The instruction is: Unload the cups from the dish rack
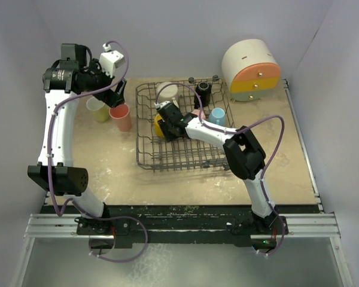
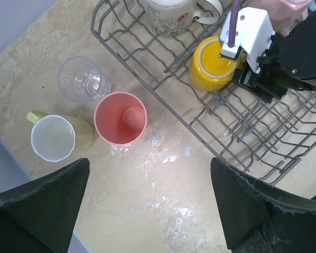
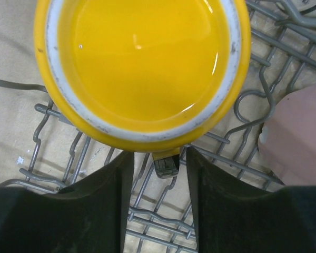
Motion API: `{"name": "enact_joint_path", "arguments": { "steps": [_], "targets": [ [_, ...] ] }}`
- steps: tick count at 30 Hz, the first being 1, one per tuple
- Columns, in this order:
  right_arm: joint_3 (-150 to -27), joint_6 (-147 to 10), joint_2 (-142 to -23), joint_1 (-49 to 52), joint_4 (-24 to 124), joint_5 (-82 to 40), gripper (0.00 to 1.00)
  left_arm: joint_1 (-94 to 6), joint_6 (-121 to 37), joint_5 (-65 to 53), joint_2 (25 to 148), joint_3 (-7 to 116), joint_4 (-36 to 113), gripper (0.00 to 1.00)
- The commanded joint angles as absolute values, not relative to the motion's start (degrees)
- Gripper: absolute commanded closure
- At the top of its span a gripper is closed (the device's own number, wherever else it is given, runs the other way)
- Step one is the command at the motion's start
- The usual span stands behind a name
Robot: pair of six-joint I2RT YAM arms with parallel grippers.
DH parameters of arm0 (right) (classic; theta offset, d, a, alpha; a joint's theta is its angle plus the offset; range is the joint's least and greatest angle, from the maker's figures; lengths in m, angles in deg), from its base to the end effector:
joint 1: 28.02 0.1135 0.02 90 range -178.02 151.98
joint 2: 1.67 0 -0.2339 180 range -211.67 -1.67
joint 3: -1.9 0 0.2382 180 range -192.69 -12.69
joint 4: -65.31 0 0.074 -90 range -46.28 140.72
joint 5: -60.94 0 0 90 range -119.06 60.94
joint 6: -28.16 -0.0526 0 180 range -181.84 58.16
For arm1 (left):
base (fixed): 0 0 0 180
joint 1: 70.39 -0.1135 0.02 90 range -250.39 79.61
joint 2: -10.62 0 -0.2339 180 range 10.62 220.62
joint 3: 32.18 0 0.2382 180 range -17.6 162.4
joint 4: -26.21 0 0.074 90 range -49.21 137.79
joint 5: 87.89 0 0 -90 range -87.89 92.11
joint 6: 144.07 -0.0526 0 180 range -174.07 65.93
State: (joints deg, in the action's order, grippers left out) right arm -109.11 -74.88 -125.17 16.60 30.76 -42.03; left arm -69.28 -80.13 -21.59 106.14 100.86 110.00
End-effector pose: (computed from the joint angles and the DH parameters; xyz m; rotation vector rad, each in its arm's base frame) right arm 0.3407 0.3196 0.1654 -0.5435 2.3122 0.2140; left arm 0.3154 -0.0273 0.4031 0.7288 2.1910 -0.2719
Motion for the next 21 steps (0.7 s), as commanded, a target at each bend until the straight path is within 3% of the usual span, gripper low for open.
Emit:
{"name": "enact_joint_path", "arguments": {
  "steps": [1, 9, 16, 19, 21],
  "targets": [
    [-111.53, -73.94, -124.57, 16.54, 33.23, -43.39, 0.56, -69.51, -78.5, -23.69, 103.48, 98.62, 106.15, 0.01],
    [-110.82, -73.25, -124.65, 16.57, 34.32, -40.68, 0.64, -69.51, -77.31, -25.9, 103.95, 98.33, 105.02, 0.01],
    [-110.7, -73.96, -119.87, 16.54, 34.07, -40.09, 0.92, -69.51, -78.36, -29.42, 103.02, 96.22, 104.58, 0.01],
    [-111.65, -75.32, -116.98, 16.54, 32.16, -37.66, 1.0, -69.51, -81.42, -31.31, 101.76, 93.14, 104.53, 0.01],
    [-112.2, -76.27, -114.96, 16.54, 31.42, -37.35, 1.0, -69.51, -84.89, -32.39, 100.79, 90.51, 104.95, 0.01]
  ]
}}
